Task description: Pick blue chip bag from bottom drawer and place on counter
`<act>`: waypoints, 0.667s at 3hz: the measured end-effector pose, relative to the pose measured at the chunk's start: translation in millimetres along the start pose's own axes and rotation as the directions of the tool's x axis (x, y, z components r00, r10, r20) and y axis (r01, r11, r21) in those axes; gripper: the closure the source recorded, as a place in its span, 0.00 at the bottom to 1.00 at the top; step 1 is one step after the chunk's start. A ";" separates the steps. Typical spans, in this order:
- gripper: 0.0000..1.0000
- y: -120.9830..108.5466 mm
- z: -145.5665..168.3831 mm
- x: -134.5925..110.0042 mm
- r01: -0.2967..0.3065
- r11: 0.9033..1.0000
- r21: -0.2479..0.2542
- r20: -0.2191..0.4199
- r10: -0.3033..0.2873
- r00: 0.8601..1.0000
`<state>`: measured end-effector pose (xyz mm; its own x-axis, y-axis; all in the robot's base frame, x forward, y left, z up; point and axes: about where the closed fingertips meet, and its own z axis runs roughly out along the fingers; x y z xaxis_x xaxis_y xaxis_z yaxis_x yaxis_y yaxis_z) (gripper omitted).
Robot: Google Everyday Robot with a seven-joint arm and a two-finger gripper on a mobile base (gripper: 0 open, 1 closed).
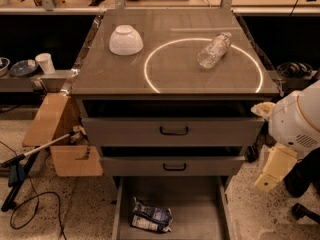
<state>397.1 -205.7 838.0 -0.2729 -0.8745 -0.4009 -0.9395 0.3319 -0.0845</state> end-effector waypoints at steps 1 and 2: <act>0.00 2.0 24.4 13.2 -0.020 1.000 -0.007 -0.004 0.020 1.000; 0.00 1.4 46.8 23.2 -0.033 0.999 -0.005 -0.015 0.033 0.999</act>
Offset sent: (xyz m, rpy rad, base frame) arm 0.0073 -0.0064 -0.0848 -0.0156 0.0283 -0.0509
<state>399.2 -209.0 785.9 -0.3070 -0.8684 -0.3895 -0.9309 0.3592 -0.0670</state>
